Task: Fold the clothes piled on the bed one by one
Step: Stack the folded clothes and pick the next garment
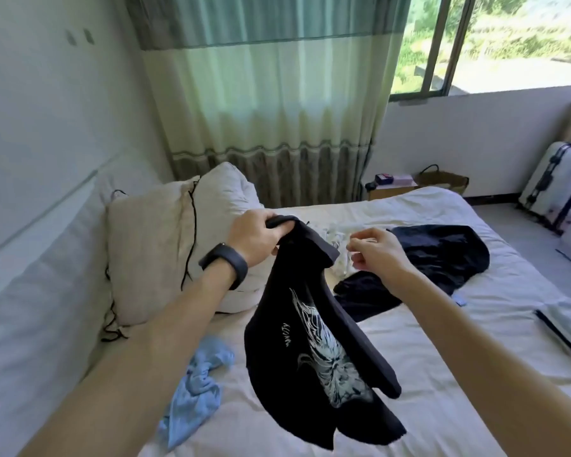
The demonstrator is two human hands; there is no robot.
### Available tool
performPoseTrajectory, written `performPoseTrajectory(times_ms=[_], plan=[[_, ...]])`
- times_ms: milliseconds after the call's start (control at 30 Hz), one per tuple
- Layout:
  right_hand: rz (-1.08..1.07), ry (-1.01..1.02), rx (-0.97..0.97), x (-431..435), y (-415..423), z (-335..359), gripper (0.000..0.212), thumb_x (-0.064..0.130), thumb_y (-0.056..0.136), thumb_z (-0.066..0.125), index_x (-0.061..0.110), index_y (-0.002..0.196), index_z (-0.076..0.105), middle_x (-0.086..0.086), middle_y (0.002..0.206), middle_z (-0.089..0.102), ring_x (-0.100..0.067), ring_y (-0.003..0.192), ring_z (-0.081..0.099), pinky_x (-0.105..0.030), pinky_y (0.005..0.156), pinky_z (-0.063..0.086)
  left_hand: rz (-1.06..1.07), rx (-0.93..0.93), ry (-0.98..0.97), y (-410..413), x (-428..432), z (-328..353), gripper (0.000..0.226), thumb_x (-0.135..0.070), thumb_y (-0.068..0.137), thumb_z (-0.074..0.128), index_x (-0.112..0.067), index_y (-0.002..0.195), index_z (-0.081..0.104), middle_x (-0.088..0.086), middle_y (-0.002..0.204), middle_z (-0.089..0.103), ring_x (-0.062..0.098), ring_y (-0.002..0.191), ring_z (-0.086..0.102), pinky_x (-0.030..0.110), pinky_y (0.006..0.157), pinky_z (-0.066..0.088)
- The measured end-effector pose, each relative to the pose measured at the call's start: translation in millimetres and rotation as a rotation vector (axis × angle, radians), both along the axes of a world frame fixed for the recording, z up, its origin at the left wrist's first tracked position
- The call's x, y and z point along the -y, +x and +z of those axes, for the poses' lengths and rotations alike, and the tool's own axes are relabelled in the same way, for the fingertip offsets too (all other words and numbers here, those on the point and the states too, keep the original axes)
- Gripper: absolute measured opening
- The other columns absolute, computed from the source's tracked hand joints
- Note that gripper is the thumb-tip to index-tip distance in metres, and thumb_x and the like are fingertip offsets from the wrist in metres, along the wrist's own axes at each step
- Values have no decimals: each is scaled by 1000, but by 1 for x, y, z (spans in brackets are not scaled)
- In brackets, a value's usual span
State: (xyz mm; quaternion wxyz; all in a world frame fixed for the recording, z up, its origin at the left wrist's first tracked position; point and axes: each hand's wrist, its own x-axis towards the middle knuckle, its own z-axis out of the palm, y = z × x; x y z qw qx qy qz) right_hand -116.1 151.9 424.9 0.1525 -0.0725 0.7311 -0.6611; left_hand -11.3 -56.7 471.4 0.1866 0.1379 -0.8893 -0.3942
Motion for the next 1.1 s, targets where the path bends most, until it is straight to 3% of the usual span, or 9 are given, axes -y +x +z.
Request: performPoseTrajectory(times_ms=[133, 333, 433, 567, 700, 767, 867, 933, 1100], plan=[[40, 19, -133, -11, 48, -21, 11, 19, 93, 71, 19, 99, 62, -1, 85, 76, -12, 60, 69, -26, 56, 54, -37, 6, 170, -15, -26, 18, 26, -30, 93, 70, -4, 87, 72, 4, 71, 71, 19, 58, 71, 28, 61, 50], [-6, -128, -309, 0, 92, -13, 68, 56, 64, 85, 48, 121, 50, 20, 121, 66, -7, 91, 74, -26, 77, 60, -175, 27, 327, -12, -53, 43, 27, -31, 97, 65, -5, 96, 74, 12, 83, 75, 27, 72, 74, 26, 59, 51], [-4, -105, -345, 14, 93, -4, 48, 52, 73, 82, 61, 109, 51, 25, 113, 69, -1, 93, 72, -19, 75, 58, -207, 26, 559, -8, -63, 49, 26, -26, 101, 59, -3, 105, 71, 5, 79, 73, 20, 71, 72, 30, 71, 59], [-125, 31, -470, 23, 72, 12, 20, 25, 95, 69, 43, 98, 62, 23, 84, 73, -6, 77, 70, -21, 68, 51, -227, -9, 456, -1, -55, 63, 25, -31, 103, 55, -11, 103, 70, 1, 87, 72, 11, 74, 71, 23, 69, 52], [-36, -94, -286, 24, 53, 30, 12, 19, 96, 69, 30, 100, 70, 1, 94, 79, -20, 92, 75, -49, 88, 60, -82, -167, 726, 11, -22, 38, 44, -49, 104, 39, -14, 119, 61, 3, 107, 72, 17, 95, 68, 28, 72, 50], [-24, -166, -191, 25, 44, 40, 8, 18, 97, 69, 26, 99, 72, -1, 95, 79, -23, 93, 76, -50, 86, 62, 27, -190, 561, 21, -11, -8, 29, -32, 101, 52, -17, 126, 53, 2, 116, 65, 20, 108, 62, 27, 78, 47], [5, -239, -85, 25, 35, 52, 7, 17, 98, 67, 19, 101, 73, -1, 93, 79, -21, 89, 77, -39, 68, 63, -1, 31, -38, 37, 1, -78, 86, -4, 81, 66, -31, 152, 25, 1, 140, 40, 21, 120, 45, 33, 98, 39], [22, -247, -13, 23, 29, 57, 7, 16, 98, 67, 16, 103, 73, 0, 90, 80, -17, 81, 77, -30, 60, 59, -31, 17, -423, 37, 7, -102, 103, -5, 76, 67, -40, 154, 10, 9, 154, 30, 33, 123, 46, 45, 99, 45], [69, -209, 97, 11, 14, 63, 11, 13, 99, 66, 8, 106, 72, -2, 84, 78, -15, 69, 75, -28, 58, 58, -203, -162, -557, 15, 11, -87, 55, -40, 93, 68, -32, 142, 42, -3, 139, 56, 27, 119, 57, 49, 92, 51]])
